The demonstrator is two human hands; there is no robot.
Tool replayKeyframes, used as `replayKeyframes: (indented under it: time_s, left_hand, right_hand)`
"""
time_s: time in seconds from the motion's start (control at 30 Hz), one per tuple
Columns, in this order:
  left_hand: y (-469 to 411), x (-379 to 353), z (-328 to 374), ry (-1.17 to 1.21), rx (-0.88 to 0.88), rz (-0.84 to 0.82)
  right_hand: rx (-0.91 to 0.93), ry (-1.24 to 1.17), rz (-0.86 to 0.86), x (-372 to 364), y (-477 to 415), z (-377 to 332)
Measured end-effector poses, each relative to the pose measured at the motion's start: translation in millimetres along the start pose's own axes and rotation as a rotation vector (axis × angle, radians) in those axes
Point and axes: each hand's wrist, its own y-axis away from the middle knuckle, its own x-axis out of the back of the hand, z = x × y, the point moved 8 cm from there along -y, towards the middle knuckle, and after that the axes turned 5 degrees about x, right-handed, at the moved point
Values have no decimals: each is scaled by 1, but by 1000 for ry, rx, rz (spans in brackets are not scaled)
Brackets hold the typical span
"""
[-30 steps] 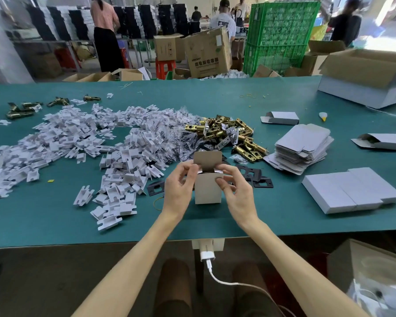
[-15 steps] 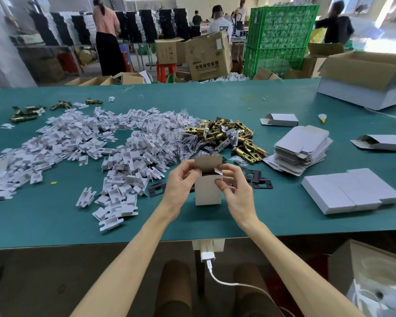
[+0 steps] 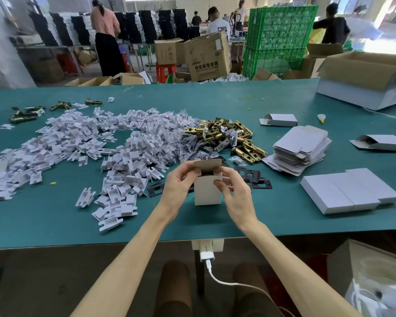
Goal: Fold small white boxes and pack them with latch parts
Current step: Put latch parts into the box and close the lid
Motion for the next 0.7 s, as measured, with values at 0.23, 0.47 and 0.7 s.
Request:
replayKeyframes:
  time_s: [0.23,0.47,0.7]
  left_hand:
    - [5,-6,9,-19,-72,-57]
    - [8,-7,9,-71,-69,-102]
    - [5,-13,21,-151,-94,-62]
  right_hand:
    - [-67,-82,44,2,0,2]
    - [-66,-59,40,4,0,-4]
    - [-123,-163,82,5,1,9]
